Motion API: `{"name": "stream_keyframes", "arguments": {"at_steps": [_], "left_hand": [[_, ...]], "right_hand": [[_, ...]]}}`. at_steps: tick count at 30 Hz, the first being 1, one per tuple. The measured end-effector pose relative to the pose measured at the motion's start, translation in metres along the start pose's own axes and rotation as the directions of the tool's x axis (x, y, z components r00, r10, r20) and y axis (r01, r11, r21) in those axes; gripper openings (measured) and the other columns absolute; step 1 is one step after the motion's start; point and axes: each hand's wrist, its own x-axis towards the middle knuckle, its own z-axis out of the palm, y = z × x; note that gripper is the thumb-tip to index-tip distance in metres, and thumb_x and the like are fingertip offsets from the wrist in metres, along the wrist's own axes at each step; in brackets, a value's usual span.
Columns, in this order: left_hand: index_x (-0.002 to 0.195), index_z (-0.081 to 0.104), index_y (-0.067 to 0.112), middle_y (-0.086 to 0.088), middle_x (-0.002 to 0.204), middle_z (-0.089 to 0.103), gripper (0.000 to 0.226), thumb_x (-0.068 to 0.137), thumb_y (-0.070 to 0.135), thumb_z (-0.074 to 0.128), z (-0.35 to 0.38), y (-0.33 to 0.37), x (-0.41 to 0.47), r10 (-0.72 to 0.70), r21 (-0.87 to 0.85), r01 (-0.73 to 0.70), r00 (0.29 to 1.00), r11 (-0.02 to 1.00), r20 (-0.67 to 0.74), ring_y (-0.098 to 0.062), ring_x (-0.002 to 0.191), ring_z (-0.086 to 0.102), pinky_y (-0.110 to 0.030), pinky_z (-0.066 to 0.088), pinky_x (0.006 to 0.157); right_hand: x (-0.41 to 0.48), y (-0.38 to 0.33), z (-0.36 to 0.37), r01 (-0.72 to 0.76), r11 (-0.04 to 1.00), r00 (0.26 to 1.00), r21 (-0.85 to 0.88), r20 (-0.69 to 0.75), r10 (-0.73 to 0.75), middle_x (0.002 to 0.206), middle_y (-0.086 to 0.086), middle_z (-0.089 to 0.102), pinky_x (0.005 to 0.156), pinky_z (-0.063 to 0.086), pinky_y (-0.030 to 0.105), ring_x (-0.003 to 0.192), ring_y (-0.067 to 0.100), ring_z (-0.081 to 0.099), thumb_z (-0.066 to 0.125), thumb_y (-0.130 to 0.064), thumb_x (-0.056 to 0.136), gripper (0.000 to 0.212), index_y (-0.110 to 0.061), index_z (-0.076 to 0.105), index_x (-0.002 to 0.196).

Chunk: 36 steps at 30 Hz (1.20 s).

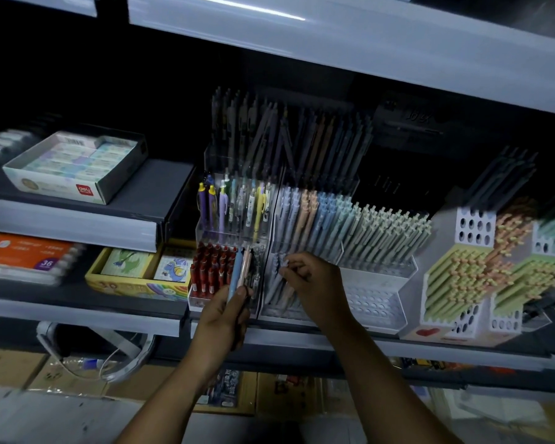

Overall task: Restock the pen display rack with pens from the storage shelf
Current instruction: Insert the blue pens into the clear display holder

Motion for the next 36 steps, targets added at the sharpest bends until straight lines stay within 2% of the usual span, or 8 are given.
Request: {"name": "stream_keyframes", "arguments": {"at_steps": [7,11,14,18,22,26,31,36], "left_hand": [[0.098,0.058,0.011,0.003,0.056,0.033,0.023,0.107,0.030,0.047,-0.001,0.001,-0.003,-0.004,-0.013,0.004,1.000,1.000,-0.013,-0.011,0.044,0.029,-0.021,0.024,0.040],[0.098,0.059,0.011,0.002,0.056,0.034,0.023,0.107,0.030,0.048,-0.001,0.003,-0.003,0.006,-0.007,-0.006,1.000,1.000,-0.009,-0.011,0.044,0.029,-0.021,0.026,0.040],[0.096,0.059,0.012,0.001,0.056,0.033,0.024,0.106,0.030,0.048,-0.002,0.003,-0.003,0.010,0.002,-0.010,1.000,1.000,-0.002,-0.012,0.044,0.030,-0.022,0.026,0.041],[0.100,0.057,0.008,0.003,0.054,0.035,0.024,0.106,0.030,0.048,-0.002,0.002,-0.002,0.012,0.014,-0.012,1.000,1.000,0.006,-0.010,0.042,0.031,-0.022,0.026,0.041],[0.104,0.058,0.007,0.005,0.054,0.037,0.029,0.100,0.036,0.053,0.000,0.003,-0.001,0.006,-0.015,-0.006,1.000,1.000,0.007,-0.009,0.042,0.031,-0.021,0.025,0.040],[0.105,0.060,0.008,0.003,0.057,0.036,0.038,0.095,0.044,0.054,0.000,0.005,-0.002,0.009,-0.025,-0.009,1.000,1.000,0.008,-0.011,0.045,0.030,-0.022,0.024,0.042],[0.107,0.064,0.007,0.001,0.058,0.039,0.042,0.096,0.046,0.051,0.003,0.003,-0.003,0.020,0.001,-0.020,1.000,1.000,-0.011,-0.013,0.047,0.032,-0.025,0.023,0.046],[0.108,0.066,0.010,0.000,0.059,0.040,0.034,0.108,0.035,0.042,0.006,0.004,-0.004,0.026,0.023,-0.026,1.000,0.999,0.000,-0.011,0.044,0.034,-0.023,0.026,0.044]], "right_hand": [[0.004,0.002,-0.003,0.007,0.998,1.000,-0.061,0.024,-0.006,0.083,-0.003,0.071,0.070,0.047,0.009,0.075,-0.001,0.064,0.073,-0.018,0.093,0.012,-0.011,0.075,0.103],[0.001,0.003,-0.006,-0.001,0.998,0.999,-0.068,0.036,0.004,0.081,-0.013,0.067,0.069,0.045,0.006,0.075,-0.010,0.063,0.073,-0.017,0.093,0.012,-0.013,0.075,0.104],[0.001,0.005,-0.010,-0.022,0.998,0.999,-0.055,0.022,0.023,0.074,-0.018,0.062,0.065,0.042,0.005,0.069,-0.008,0.061,0.071,-0.017,0.094,0.011,-0.011,0.075,0.103],[-0.002,0.008,-0.008,-0.001,0.994,0.998,-0.106,0.057,0.007,0.091,0.001,0.073,0.072,0.046,0.008,0.077,-0.002,0.061,0.071,-0.016,0.095,0.015,-0.011,0.074,0.108],[-0.007,0.014,0.002,-0.003,0.981,0.992,-0.193,0.125,0.028,0.098,0.003,0.075,0.078,0.055,0.031,0.087,0.014,0.069,0.071,-0.022,0.095,0.015,-0.015,0.074,0.108],[-0.010,0.018,0.010,0.073,0.937,0.989,-0.342,0.148,-0.023,0.107,0.004,0.069,0.079,0.047,0.028,0.096,0.022,0.064,0.068,-0.024,0.095,0.016,-0.015,0.072,0.108],[-0.014,0.019,0.018,0.157,0.867,0.986,-0.472,0.125,-0.110,0.111,0.009,0.055,0.076,0.055,0.041,0.095,0.028,0.061,0.071,-0.018,0.093,0.013,-0.008,0.067,0.101],[-0.019,0.013,0.012,0.142,0.882,0.987,-0.450,0.130,-0.093,0.125,0.004,0.051,0.080,0.052,0.032,0.107,0.023,0.058,0.073,-0.026,0.092,0.038,-0.014,0.059,0.126]]}}
